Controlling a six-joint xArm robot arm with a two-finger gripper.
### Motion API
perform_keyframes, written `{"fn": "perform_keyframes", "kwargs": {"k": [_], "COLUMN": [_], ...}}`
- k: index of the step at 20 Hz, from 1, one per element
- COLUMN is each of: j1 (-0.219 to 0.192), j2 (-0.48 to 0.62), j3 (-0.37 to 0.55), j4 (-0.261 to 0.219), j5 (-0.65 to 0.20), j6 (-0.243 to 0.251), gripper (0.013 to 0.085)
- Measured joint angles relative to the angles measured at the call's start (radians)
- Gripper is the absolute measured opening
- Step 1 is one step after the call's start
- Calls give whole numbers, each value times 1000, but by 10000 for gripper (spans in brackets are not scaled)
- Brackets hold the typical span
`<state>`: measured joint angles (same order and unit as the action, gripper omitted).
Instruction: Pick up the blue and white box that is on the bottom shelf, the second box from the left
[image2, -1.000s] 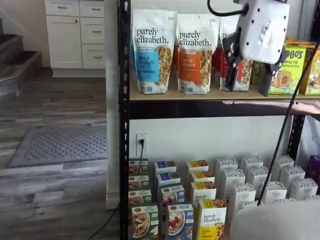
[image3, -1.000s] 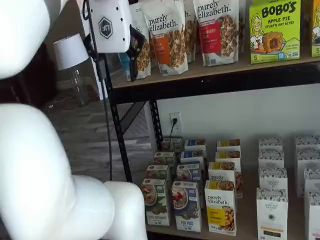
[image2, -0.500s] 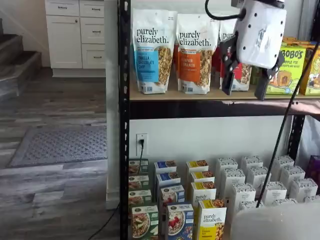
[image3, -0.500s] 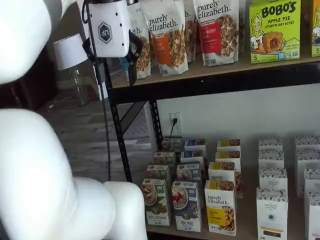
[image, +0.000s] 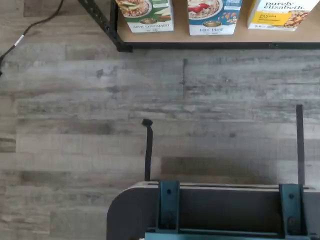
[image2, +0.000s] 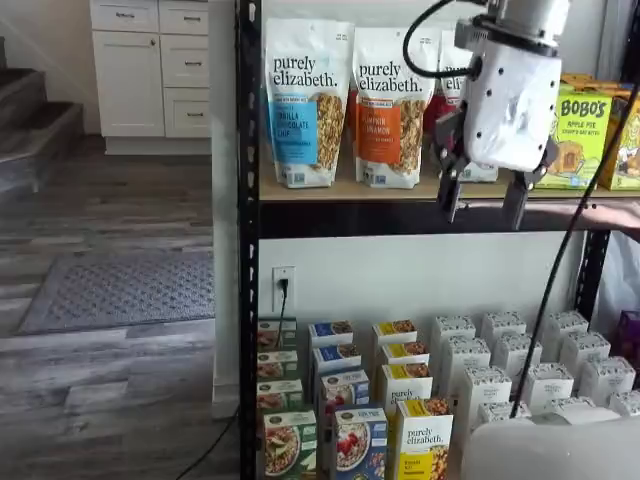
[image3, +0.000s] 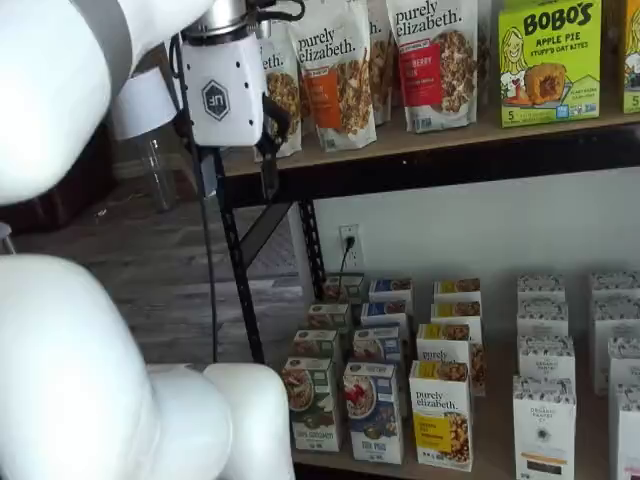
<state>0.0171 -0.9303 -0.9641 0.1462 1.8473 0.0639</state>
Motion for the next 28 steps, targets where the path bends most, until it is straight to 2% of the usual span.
{"fn": "perform_keyframes", "kwargs": {"k": [3,7,11,15,24,28], "j1": [11,-21,-23,1,27,61], "j2": [-11,2,18,33,61,71], "j3": [47,87,111,143,239,286], "j4": [-12,1,0,-14,14,5], "j5": [-58,-118,-160,-223,-374,-448], "j6": [1,-34,-43,-29,-23,0], "gripper": [850,850,850,850,850,850]}}
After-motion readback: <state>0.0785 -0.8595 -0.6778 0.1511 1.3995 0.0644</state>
